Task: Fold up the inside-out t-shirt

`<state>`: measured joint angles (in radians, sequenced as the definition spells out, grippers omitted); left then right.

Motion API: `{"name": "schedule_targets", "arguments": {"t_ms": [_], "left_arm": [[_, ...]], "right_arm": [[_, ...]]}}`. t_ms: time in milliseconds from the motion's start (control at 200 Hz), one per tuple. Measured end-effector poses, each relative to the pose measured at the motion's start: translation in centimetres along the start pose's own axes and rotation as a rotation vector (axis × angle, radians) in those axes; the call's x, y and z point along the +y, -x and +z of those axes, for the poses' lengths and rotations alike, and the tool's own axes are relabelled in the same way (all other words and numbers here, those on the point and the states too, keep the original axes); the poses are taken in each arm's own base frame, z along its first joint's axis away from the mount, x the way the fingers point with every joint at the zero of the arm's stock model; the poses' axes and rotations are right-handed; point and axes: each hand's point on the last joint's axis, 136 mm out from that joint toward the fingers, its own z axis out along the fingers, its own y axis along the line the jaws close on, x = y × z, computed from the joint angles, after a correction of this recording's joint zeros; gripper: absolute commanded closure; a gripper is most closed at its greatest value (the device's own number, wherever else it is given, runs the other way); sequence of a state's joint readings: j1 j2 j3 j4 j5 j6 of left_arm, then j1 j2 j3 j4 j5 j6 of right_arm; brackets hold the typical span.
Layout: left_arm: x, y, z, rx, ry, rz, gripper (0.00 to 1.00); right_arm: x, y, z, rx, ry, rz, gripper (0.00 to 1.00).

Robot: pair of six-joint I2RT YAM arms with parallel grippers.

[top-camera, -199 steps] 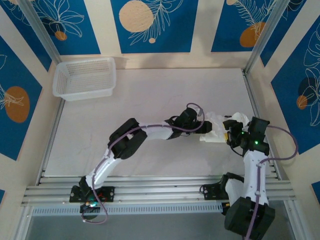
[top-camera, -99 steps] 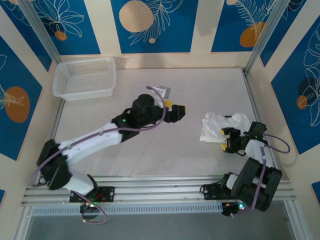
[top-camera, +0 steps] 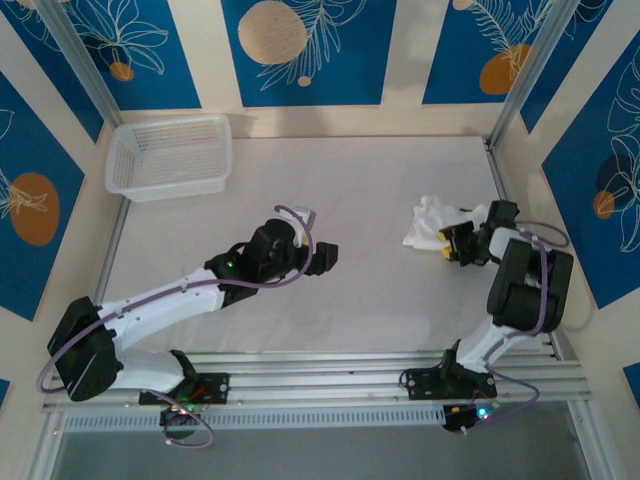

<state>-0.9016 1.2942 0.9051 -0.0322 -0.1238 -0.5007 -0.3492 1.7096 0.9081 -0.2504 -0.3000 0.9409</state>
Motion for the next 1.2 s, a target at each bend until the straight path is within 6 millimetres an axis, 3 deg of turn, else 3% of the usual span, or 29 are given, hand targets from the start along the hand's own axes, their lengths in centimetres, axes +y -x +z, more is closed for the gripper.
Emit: {"name": "schedule_targets", "arguments": {"t_ms": [190, 250, 310, 485, 665, 840, 945, 1080, 1200], "left_arm": [[0.2, 0.3, -0.2, -0.011, 0.009, 0.013, 0.16], [0.2, 0.4, -0.5, -0.018, 0.011, 0.012, 0.16], [0.2, 0.6, -0.9, -0.030, 0.009, 0.011, 0.16], [0.6, 0.9, -2.0, -0.055, 0.012, 0.007, 0.16], [0.8, 0.8, -2.1, -0.055, 0.020, 0.006, 0.16], [1.1, 0.4, -2.0, -0.047, 0.025, 0.006, 0.16], [1.1, 0.4, -2.1, -0.050, 0.024, 0.005, 0.16], [1.4, 0.5, -2.5, -0.059, 0.028, 0.002, 0.16], [1.7, 0.7, -2.5, -0.065, 0.038, -0.002, 0.16]], "right_arm": [[4.2, 2.8, 2.4, -0.041, -0.136, -0.122, 0.61], [6.6, 4.1, 3.1, -0.083, -0.168, -0.197, 0.58], [7.6, 4.2, 3.3, -0.101, -0.184, -0.249, 0.55], [6.1, 4.5, 2.0, -0.103, -0.252, -0.252, 0.47], [3.6, 5.2, -1.2, -0.145, -0.251, -0.080, 0.40], [2.4, 7.6, -2.9, -0.180, -0.242, 0.067, 0.40], [2.8, 10.4, -2.4, -0.184, -0.233, 0.115, 0.45], [4.1, 13.8, -0.3, -0.168, -0.257, 0.111, 0.48], [5.1, 14.9, 1.2, -0.145, -0.274, 0.090, 0.50]]}}
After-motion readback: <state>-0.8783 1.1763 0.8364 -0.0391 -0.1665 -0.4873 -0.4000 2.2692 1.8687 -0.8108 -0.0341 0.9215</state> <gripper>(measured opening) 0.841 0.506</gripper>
